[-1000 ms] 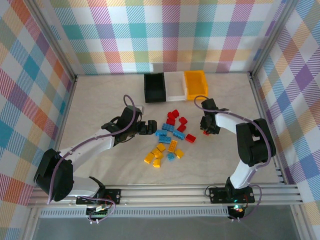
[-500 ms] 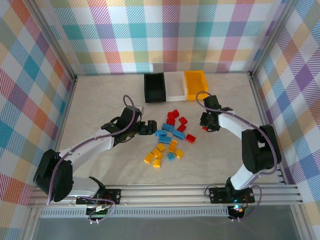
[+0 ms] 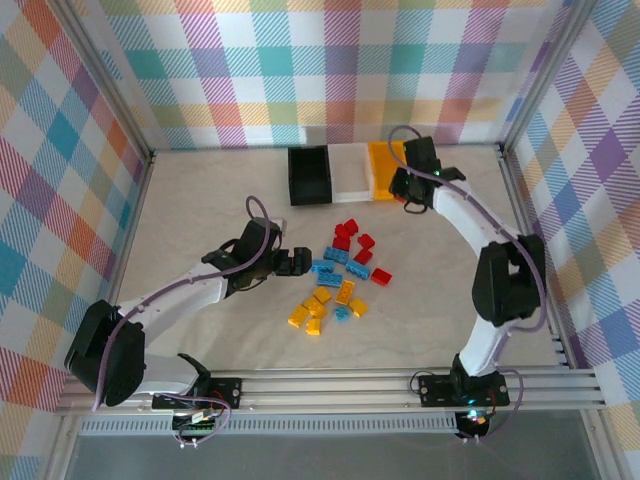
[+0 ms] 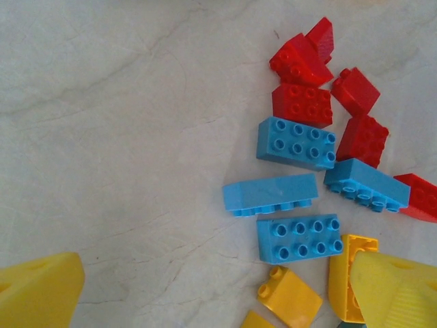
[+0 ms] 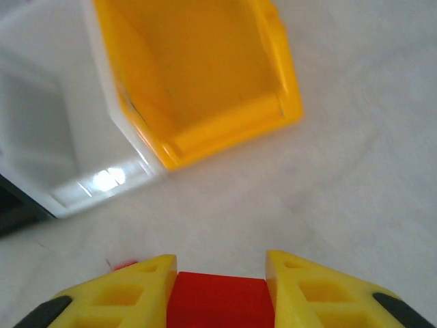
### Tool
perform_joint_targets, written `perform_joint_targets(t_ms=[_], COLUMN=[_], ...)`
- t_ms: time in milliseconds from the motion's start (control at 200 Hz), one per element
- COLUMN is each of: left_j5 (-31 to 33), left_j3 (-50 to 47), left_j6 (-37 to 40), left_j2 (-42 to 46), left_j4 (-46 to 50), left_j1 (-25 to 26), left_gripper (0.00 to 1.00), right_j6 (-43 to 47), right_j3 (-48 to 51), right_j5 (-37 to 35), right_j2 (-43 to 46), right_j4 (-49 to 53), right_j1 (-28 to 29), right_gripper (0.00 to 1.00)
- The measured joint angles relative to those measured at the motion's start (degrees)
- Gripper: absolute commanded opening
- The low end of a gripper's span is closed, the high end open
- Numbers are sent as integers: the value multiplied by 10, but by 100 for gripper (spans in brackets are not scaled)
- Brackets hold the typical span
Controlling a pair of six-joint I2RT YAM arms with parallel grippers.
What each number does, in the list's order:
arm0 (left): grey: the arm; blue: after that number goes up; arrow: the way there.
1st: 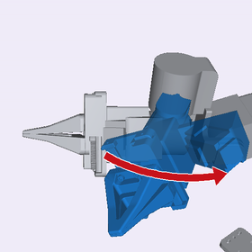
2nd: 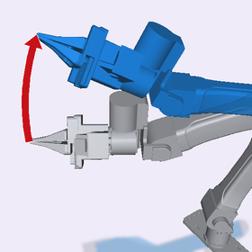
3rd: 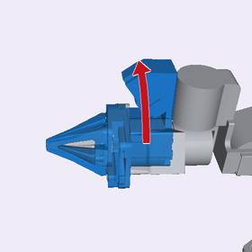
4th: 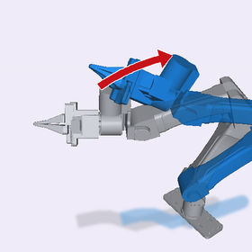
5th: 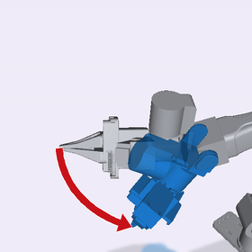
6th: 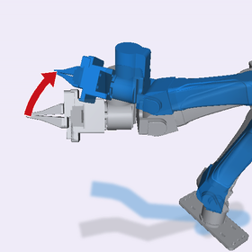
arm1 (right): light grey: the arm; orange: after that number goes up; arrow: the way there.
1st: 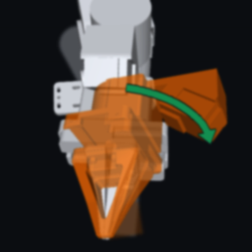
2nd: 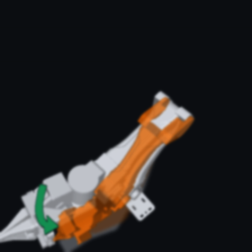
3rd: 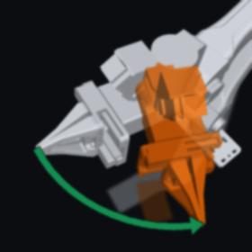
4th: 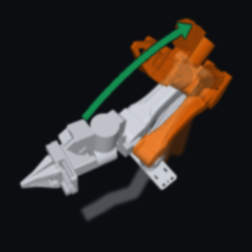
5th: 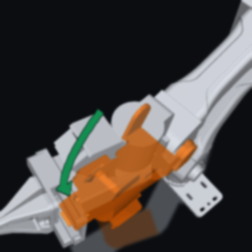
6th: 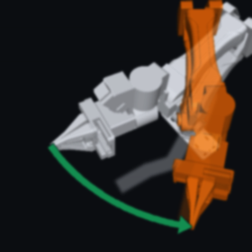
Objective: Sort the legos into containers by color
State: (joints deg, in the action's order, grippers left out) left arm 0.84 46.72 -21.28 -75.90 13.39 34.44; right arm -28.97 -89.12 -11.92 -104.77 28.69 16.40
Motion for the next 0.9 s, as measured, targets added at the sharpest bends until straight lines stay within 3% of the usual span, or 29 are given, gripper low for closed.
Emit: perform_joint_targets(t_ms=[210, 385, 725, 900], left_j5=[-4, -4, -4, -4], left_j3=[-1, -1, 3, 3], left_j6=[0, 0, 1, 1], left_j2=[0, 0, -35, -35], left_j4=[1, 2, 6, 14], left_j1=[0, -1, -5, -6], left_gripper=[100, 100, 100, 100], right_j6=[34, 42, 62, 70], right_j3=[-236, -371, -497, -514], right_j5=[3, 11, 68, 101], right_j2=[-184, -306, -426, -452], right_j4=[18, 46, 78, 94], right_j1=[-13, -37, -64, -64], right_gripper=[37, 37, 40, 40])
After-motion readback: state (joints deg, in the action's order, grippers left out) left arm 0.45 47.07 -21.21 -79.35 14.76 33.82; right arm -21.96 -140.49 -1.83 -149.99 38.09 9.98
